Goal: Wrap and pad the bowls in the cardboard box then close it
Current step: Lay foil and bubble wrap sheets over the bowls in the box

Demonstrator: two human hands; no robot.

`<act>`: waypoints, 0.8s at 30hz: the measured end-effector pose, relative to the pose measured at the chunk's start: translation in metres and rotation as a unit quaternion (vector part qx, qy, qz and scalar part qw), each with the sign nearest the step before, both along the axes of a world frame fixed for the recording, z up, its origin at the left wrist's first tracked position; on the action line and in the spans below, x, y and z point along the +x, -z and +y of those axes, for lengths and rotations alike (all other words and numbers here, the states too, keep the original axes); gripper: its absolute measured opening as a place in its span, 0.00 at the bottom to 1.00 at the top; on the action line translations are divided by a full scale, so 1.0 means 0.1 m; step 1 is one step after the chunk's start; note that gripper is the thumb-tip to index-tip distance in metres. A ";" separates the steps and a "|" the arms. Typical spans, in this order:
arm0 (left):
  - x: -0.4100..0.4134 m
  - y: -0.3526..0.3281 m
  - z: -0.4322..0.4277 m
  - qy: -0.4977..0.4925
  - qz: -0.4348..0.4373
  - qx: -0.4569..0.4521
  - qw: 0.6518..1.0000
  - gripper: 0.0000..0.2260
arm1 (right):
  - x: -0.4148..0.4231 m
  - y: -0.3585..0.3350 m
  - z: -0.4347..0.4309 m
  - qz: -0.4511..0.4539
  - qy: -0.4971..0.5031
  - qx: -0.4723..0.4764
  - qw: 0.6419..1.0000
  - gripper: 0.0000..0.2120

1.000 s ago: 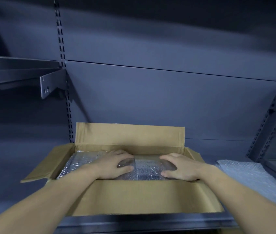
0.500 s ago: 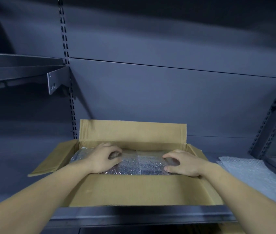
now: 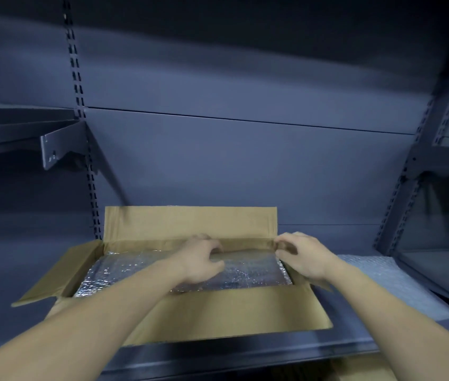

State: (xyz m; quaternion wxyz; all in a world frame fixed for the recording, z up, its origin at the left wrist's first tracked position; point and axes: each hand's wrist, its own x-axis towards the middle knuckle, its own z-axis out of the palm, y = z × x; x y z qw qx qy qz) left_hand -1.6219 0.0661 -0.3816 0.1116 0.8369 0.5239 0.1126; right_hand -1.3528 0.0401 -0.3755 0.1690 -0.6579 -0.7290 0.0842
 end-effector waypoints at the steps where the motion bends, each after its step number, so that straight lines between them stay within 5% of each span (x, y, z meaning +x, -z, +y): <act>1: 0.13 -0.03 0.01 0.010 -0.003 0.000 1.000 0.26 | 0.10 -0.02 -0.03 -0.007 0.009 0.002 1.000 0.17; 24: 3.01 0.33 -0.20 0.266 0.029 0.034 0.963 0.14 | 2.34 0.57 -1.17 -0.037 0.184 -0.072 0.980 0.18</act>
